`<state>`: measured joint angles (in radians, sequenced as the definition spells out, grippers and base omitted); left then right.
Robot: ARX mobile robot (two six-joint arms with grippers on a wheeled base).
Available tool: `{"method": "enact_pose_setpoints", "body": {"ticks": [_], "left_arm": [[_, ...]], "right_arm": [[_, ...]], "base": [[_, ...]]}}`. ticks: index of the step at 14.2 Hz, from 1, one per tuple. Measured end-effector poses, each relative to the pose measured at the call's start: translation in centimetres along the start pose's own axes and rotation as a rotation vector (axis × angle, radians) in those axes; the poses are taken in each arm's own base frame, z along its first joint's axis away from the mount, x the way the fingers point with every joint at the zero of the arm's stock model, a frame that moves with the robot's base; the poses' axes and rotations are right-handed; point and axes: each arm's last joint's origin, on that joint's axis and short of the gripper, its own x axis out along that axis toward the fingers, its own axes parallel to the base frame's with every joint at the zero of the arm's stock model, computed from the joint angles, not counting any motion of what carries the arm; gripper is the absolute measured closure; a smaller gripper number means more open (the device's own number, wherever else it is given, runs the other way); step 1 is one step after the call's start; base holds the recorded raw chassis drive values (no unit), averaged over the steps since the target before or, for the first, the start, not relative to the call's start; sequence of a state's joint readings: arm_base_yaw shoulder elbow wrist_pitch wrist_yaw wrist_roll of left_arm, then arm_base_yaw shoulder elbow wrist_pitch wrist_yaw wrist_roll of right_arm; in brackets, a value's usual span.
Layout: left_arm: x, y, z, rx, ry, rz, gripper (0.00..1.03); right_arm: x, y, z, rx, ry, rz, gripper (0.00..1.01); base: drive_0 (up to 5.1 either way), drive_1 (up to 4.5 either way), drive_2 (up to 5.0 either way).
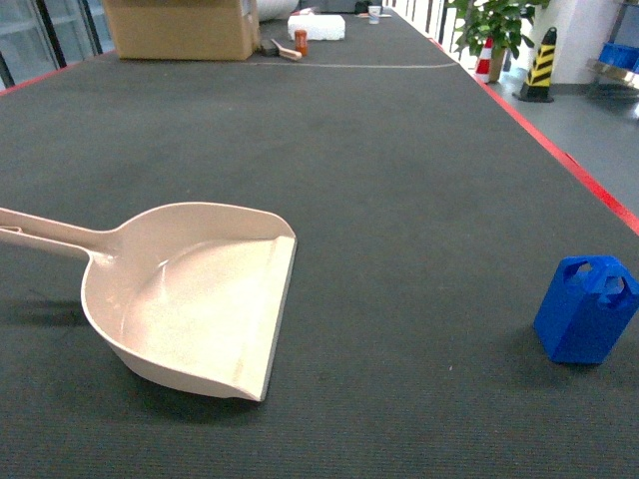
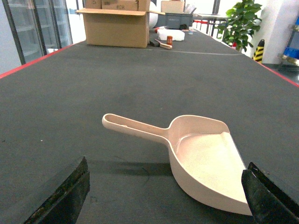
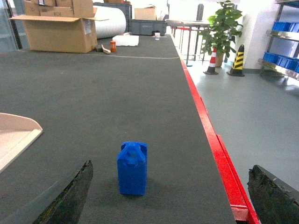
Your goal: Place part in tray to right shelf
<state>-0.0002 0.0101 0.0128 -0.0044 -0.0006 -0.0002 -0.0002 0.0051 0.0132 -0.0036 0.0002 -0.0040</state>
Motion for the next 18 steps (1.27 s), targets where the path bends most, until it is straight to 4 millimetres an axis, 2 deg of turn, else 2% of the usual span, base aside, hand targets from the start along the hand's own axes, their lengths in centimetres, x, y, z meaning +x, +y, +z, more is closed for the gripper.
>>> {"method": "enact_pose_setpoints", "body": {"ticks": [18], "left_arm": [[0.0,0.0,0.0,0.0,0.0,0.0,0.05]], "right_arm": [[0.0,0.0,0.0,0.0,0.0,0.0,0.03]], "base": [[0.0,0.0,0.0]]}}
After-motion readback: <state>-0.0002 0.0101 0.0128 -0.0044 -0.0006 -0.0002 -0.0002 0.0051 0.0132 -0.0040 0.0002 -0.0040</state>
